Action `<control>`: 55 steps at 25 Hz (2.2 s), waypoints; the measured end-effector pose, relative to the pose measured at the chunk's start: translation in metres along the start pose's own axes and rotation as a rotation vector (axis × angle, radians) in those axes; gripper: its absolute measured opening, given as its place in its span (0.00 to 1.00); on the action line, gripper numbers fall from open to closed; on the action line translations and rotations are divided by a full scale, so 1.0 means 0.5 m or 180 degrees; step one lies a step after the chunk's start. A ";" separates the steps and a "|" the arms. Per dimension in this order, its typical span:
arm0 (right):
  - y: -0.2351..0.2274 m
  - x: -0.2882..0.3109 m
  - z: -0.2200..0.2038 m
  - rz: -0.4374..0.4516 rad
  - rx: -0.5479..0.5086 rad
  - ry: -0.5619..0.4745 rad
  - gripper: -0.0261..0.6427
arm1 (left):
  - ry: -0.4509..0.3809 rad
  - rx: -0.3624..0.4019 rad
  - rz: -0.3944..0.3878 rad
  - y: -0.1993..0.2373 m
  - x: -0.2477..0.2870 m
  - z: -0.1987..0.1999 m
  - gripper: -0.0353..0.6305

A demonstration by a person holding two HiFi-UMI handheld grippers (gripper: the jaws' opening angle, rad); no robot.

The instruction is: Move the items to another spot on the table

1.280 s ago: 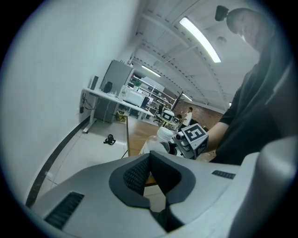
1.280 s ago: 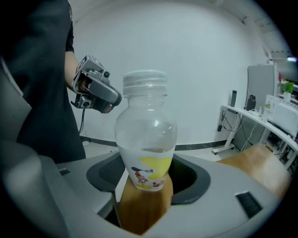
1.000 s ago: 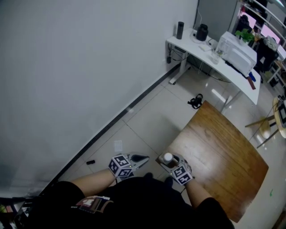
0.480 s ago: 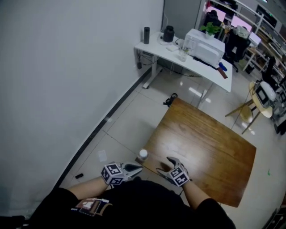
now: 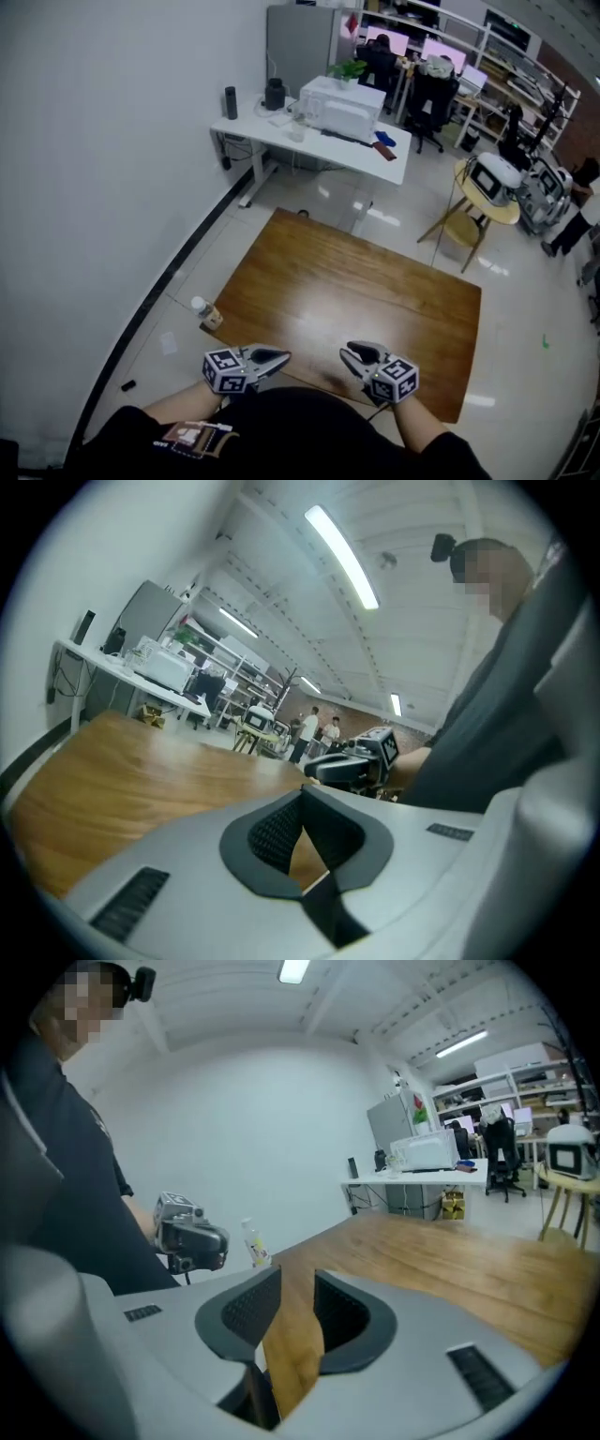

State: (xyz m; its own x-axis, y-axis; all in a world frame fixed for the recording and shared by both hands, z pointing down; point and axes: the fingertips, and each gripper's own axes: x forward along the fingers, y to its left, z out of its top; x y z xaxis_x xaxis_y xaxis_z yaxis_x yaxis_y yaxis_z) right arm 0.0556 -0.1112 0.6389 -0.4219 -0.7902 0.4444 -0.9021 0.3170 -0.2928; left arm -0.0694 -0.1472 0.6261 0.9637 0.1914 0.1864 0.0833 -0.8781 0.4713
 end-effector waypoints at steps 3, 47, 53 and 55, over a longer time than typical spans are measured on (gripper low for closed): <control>-0.024 -0.134 -0.012 -0.0014 0.0022 -0.0060 0.13 | -0.0104 0.0014 -0.0126 -0.076 0.090 0.054 0.06; 0.112 -0.489 -0.013 -0.0109 0.0551 -0.0931 0.04 | 0.0190 0.0161 -0.0895 -0.446 0.302 0.070 0.06; 0.117 -0.484 -0.015 -0.0146 0.0591 -0.0959 0.04 | 0.0220 0.0153 -0.0957 -0.444 0.297 0.073 0.06; 0.120 -0.482 -0.012 -0.0132 0.0598 -0.0966 0.04 | 0.0222 0.0148 -0.0969 -0.444 0.296 0.075 0.06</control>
State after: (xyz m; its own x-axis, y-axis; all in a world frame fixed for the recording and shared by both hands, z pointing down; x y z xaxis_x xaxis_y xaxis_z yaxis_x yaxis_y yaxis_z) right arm 0.1026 0.1015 0.5194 -0.3138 -0.9291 0.1958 -0.8736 0.2017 -0.4429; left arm 0.0641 0.0597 0.5167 0.8732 0.4766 0.1022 0.3782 -0.7946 0.4749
